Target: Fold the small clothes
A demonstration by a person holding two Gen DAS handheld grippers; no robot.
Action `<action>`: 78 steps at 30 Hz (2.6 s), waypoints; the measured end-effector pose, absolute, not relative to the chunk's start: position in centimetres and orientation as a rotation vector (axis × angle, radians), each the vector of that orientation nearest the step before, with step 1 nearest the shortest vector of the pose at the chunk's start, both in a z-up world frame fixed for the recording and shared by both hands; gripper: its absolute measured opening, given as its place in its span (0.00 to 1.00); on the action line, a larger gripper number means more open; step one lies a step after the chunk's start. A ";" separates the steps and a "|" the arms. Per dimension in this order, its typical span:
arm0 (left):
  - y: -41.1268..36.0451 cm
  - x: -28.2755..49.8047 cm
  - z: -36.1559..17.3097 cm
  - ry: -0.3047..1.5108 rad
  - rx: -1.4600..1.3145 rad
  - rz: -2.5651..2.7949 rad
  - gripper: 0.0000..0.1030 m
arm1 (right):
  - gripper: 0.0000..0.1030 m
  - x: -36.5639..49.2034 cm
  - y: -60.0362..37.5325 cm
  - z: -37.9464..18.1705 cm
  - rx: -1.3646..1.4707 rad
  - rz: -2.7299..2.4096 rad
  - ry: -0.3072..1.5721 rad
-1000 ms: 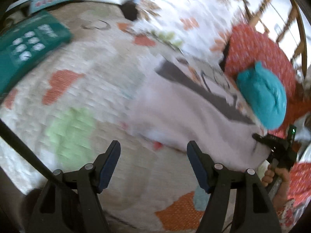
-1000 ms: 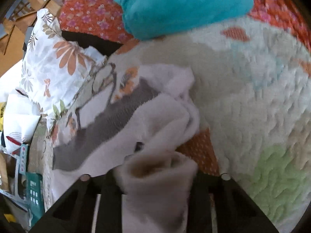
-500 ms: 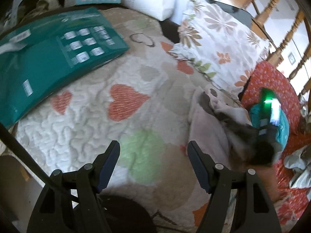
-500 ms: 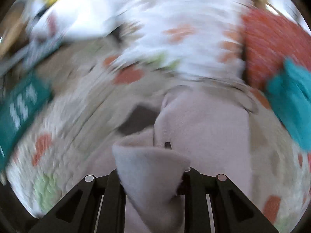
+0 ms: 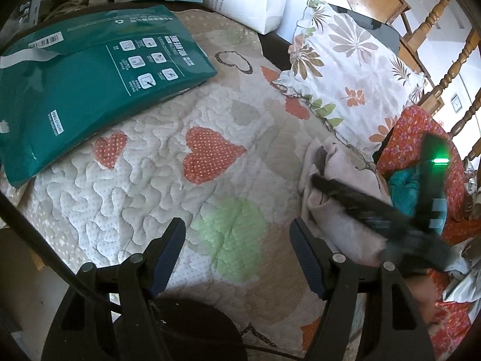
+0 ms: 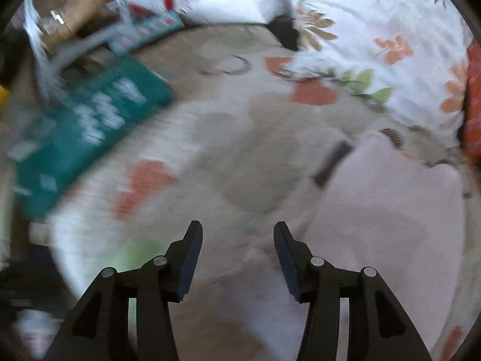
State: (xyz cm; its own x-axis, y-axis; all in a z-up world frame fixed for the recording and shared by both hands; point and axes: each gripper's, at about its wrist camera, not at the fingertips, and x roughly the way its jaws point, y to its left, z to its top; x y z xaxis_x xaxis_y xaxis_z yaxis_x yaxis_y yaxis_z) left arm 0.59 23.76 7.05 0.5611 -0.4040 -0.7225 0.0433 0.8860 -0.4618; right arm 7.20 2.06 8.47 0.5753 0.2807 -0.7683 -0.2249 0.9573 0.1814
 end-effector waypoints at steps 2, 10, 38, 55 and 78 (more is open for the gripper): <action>23.2 0.6 7.2 0.948 -0.415 -0.281 0.69 | 0.63 5.4 0.2 10.5 0.109 0.302 0.863; 16.9 2.5 6.7 0.988 -0.309 -0.395 0.70 | 0.64 -0.2 -10.3 10.1 0.145 0.048 0.876; 13.9 4.2 7.1 1.015 -0.223 -0.341 0.44 | 0.48 -6.1 -17.6 5.3 0.488 -0.043 0.895; 10.7 8.3 2.6 1.112 -0.289 -0.476 0.19 | 0.50 13.4 -8.4 7.5 0.327 0.126 1.034; 11.4 8.5 1.7 1.194 -0.361 -0.448 0.19 | 0.07 22.8 -4.3 3.1 0.108 0.075 1.113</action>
State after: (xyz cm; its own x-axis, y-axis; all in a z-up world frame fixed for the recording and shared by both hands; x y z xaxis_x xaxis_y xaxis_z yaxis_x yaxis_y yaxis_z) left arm 8.54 11.39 1.74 0.2991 -0.5131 -0.8045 0.1421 0.8577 -0.4942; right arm 22.76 -4.34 3.12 0.4404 0.1146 -0.8904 -0.0063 0.9922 0.1246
